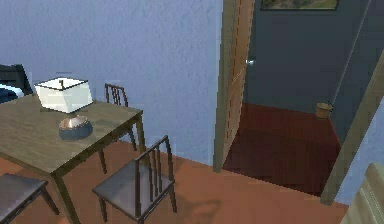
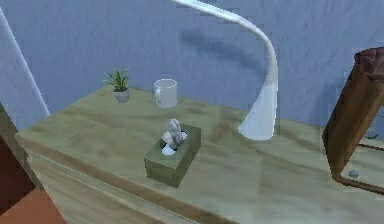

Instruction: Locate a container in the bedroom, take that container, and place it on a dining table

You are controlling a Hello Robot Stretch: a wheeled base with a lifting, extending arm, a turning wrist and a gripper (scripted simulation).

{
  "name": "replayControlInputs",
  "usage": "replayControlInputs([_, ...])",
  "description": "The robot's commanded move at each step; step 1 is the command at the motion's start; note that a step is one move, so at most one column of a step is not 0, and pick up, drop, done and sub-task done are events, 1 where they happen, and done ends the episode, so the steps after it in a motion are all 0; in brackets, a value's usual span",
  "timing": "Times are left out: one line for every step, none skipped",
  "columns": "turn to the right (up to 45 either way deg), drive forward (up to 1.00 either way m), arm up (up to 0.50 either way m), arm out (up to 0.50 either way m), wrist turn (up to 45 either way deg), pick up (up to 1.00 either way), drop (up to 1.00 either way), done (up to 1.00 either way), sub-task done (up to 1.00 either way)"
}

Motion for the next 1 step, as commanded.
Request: replayControlInputs([0.0,0.00,0.50,0.00,0.0,0.00,0.00,0.00,0.00])
